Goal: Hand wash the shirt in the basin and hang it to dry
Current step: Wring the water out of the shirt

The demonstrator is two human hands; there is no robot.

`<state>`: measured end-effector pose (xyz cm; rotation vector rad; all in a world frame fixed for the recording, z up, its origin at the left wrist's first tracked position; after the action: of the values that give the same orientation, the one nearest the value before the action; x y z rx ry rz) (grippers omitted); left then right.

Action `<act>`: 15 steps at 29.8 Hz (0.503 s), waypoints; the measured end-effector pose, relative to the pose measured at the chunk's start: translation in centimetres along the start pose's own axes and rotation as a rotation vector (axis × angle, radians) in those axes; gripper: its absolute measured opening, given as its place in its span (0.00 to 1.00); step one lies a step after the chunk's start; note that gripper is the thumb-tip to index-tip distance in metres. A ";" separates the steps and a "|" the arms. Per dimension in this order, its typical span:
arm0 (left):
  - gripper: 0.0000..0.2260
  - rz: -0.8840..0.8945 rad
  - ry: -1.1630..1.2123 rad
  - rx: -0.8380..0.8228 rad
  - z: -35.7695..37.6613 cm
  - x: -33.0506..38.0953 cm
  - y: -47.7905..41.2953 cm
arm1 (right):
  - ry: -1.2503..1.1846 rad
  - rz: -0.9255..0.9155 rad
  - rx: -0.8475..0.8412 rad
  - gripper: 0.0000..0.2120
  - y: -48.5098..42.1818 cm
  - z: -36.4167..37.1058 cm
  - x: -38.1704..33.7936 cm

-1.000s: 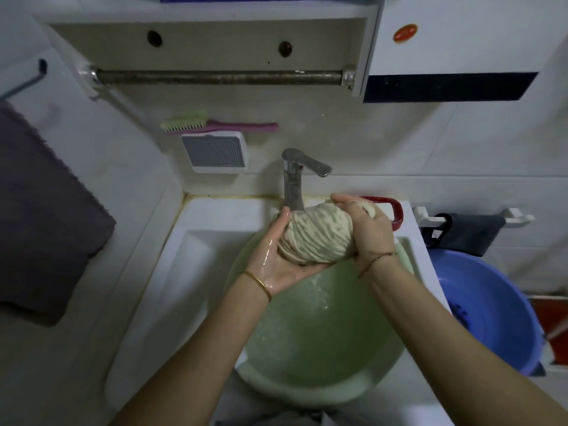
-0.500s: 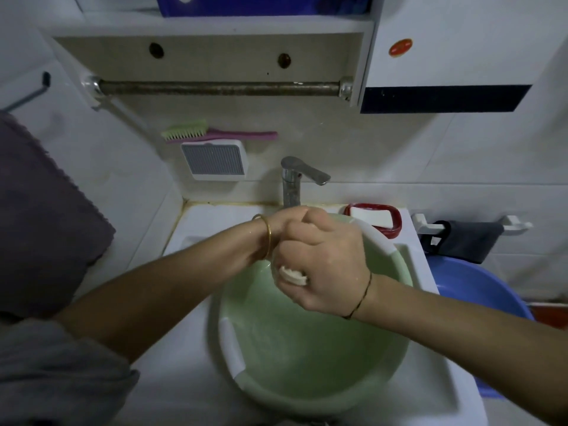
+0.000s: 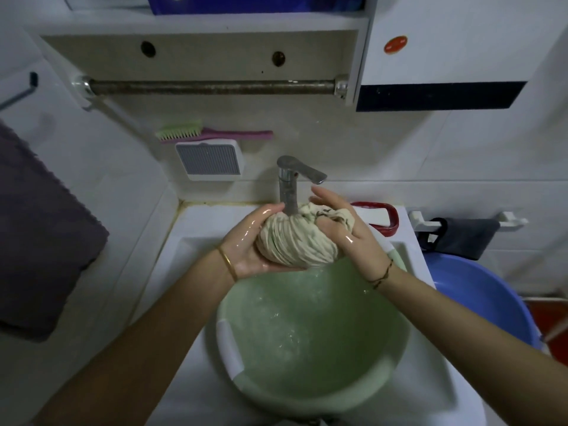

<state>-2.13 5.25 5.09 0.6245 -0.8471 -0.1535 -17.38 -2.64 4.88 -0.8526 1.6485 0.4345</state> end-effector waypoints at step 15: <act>0.16 1.238 -1.436 0.010 2.6 -3.9 1.8 | -0.821 0.709 -0.116 0.26 0.1 1.7 2.7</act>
<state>-6.84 7.00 4.84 -0.2185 -2.4628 0.6210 -16.47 -2.24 1.90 -0.0749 1.0956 1.1981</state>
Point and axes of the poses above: each hand's wrist, its own y-axis away from the middle knuckle, its own z-axis out of the palm, x = y × z, the point moved 1 cm from there along -y, towards the middle knuckle, and after that the axes turned 6 degrees about y, right-handed, at the moved point
